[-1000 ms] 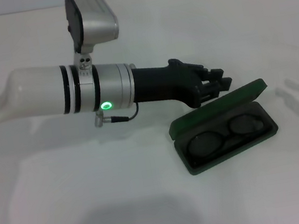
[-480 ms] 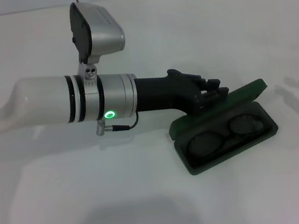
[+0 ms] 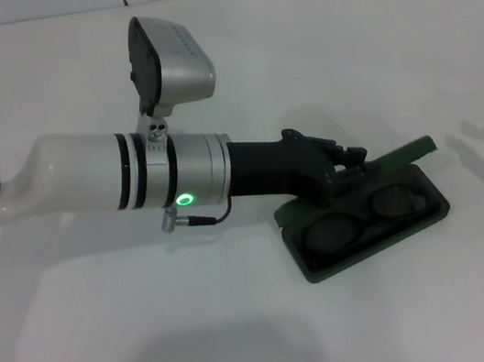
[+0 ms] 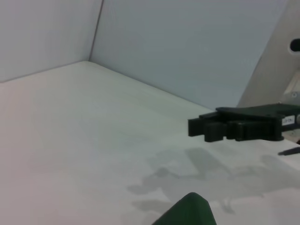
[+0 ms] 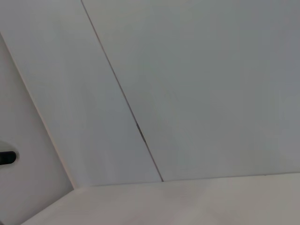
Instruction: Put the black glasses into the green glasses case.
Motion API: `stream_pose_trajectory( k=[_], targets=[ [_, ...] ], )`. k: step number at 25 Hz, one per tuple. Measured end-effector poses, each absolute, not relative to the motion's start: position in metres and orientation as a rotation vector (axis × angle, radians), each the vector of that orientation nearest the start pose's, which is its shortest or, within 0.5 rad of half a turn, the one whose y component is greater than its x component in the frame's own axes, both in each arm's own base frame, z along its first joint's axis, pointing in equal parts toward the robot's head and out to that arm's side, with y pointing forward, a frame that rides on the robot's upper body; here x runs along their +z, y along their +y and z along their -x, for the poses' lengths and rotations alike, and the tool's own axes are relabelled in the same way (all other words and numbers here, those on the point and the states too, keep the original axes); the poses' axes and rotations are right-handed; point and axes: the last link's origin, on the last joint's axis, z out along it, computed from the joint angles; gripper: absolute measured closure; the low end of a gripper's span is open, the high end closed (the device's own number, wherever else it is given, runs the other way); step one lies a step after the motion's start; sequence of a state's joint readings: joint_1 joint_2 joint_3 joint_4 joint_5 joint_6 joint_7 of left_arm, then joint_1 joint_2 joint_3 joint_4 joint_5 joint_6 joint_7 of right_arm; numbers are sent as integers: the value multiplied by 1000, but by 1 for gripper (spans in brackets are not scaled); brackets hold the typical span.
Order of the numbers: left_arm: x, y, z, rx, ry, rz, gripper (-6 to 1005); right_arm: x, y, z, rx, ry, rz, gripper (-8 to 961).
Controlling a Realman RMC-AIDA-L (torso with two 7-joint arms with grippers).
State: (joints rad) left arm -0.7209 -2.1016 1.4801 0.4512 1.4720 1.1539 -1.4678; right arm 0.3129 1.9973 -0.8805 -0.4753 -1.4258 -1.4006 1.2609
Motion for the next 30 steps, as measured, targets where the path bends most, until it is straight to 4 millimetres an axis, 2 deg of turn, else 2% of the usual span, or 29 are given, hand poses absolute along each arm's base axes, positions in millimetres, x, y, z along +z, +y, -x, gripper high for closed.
stream_pose_trajectory(
  k=[12, 16, 24, 26, 30],
  targets=[
    [-128, 321, 190, -456, -588, 3069, 709, 24, 300, -325, 940, 853, 2252, 544],
    [-128, 318, 183, -522, -549, 3077, 704, 25, 300, -325, 939, 852, 2253, 542],
    [-100, 305, 164, -793, -405, 3064, 694, 25, 297, -320, 958, 820, 2306, 537],
    [-86, 302, 165, -904, -357, 3051, 692, 24, 293, -312, 972, 770, 2388, 535],
    [-62, 297, 178, -1066, -272, 2973, 611, 20, 282, -287, 1017, 614, 2595, 533]
  ],
)
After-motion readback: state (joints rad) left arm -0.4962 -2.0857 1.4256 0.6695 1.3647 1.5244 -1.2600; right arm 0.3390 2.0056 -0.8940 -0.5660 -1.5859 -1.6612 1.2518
